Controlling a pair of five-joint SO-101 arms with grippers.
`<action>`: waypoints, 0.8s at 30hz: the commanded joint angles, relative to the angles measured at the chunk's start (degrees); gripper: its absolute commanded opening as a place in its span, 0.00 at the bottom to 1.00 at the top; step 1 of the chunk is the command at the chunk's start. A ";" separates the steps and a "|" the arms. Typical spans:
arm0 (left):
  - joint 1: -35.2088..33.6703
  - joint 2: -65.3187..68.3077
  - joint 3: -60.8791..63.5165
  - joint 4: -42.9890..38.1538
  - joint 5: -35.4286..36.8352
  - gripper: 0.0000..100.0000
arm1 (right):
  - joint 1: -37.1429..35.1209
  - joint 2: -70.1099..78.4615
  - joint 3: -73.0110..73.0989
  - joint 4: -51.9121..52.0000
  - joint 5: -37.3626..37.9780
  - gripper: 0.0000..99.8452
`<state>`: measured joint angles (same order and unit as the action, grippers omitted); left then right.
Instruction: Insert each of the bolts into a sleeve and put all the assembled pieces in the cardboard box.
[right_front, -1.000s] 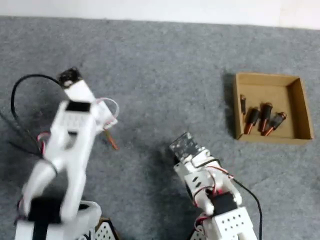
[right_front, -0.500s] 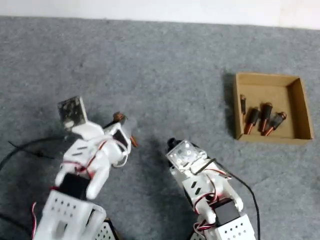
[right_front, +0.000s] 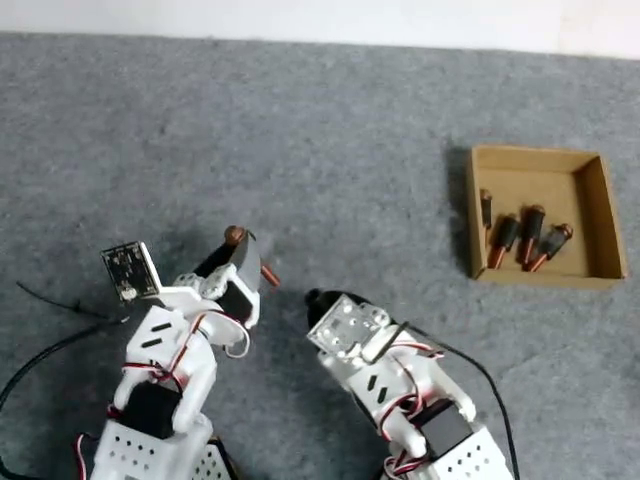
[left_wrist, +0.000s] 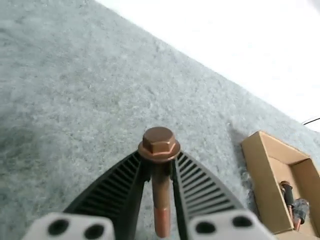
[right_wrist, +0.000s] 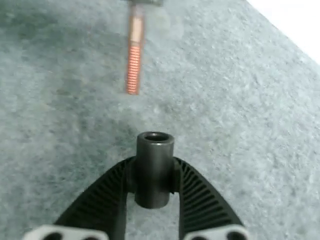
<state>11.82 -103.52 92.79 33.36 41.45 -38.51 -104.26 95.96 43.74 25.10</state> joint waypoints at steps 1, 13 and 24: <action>1.10 -0.75 -0.31 -2.81 -0.18 0.00 | -1.98 -1.01 2.68 -2.59 -0.26 0.01; 6.29 -0.75 -1.01 -3.60 -0.09 0.00 | -4.00 -1.01 3.38 -8.22 0.35 0.01; 6.81 -0.75 -5.41 -7.21 0.00 0.00 | -4.35 -0.92 6.46 -9.36 3.69 0.01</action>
<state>17.01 -103.52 92.18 25.71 41.45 -42.64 -104.26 95.96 36.44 28.09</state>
